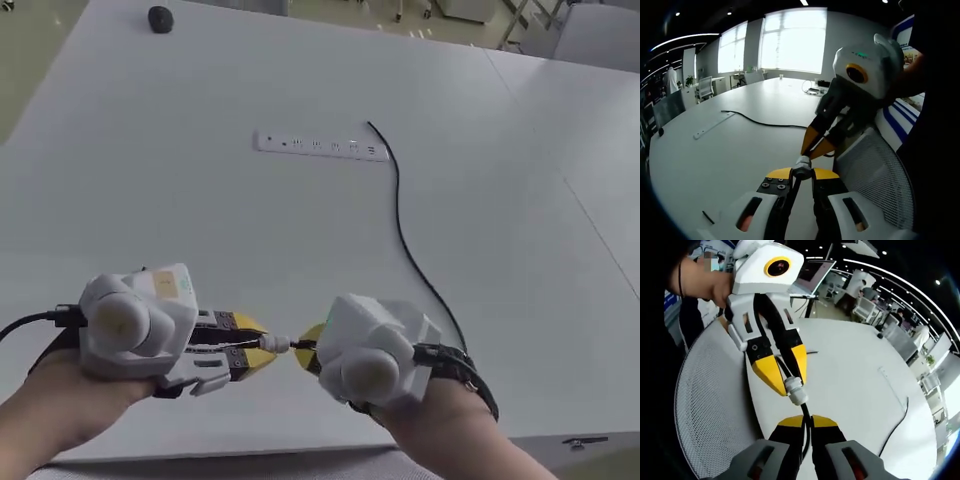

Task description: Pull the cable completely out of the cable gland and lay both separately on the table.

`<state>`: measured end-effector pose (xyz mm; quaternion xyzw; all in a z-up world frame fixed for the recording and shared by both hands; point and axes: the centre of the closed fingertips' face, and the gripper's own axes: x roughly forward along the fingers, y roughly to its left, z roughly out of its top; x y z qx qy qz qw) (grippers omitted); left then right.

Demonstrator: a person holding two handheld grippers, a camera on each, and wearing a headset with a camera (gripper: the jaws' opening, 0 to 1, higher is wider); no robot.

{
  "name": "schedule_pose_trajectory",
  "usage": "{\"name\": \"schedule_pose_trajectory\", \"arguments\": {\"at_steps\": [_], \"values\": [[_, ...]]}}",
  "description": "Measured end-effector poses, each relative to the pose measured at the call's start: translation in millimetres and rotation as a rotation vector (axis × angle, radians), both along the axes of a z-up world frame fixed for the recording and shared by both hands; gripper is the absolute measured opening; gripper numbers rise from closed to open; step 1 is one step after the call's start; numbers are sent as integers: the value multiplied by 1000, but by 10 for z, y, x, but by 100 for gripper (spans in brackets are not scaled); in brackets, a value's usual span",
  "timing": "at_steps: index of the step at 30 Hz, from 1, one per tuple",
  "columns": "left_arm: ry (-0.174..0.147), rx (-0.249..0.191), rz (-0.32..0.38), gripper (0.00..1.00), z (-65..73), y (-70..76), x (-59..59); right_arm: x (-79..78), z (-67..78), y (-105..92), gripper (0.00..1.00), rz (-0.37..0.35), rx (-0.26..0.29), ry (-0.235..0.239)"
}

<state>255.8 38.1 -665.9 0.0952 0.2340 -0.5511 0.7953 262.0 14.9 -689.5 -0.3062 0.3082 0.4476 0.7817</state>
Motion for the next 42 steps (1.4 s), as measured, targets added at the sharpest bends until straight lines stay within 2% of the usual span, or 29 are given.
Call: {"name": "schedule_pose_trajectory", "arguments": {"at_steps": [2, 5, 7, 9, 13, 17, 24, 28, 33, 37, 40, 42], "values": [[-1, 1, -1, 15, 1, 1, 4, 10, -5, -11, 0, -35, 29, 28], [1, -4, 2, 15, 6, 4, 20, 27, -19, -44, 0, -60, 32, 40], [2, -4, 3, 15, 7, 4, 24, 31, -54, -81, 0, -98, 44, 72], [1, -7, 5, 15, 14, 8, 29, 52, -62, -102, 0, -126, 60, 84], [0, -9, 11, 15, 21, 20, 34, 67, -122, -175, 0, -184, 76, 121], [0, -10, 13, 15, 19, 29, 29, 68, -195, -253, 0, -258, 102, 177], [-2, -13, 15, 15, 18, 27, 26, 85, -287, -326, 0, -322, 136, 226], [-4, -13, 15, 15, 16, 23, 34, 88, -376, -406, 0, -398, 149, 275], [-9, -11, 11, 15, 9, 24, 35, 71, -379, -410, 0, -397, 155, 281], [0, -15, 16, 15, 7, 37, 38, 62, -389, -396, 0, -389, 156, 287], [-1, -12, 16, 15, 1, 49, 45, 63, -383, -386, 0, -373, 159, 279], [1, -16, 20, 15, 7, 59, 57, 74, -347, -380, 0, -366, 181, 260]]}}
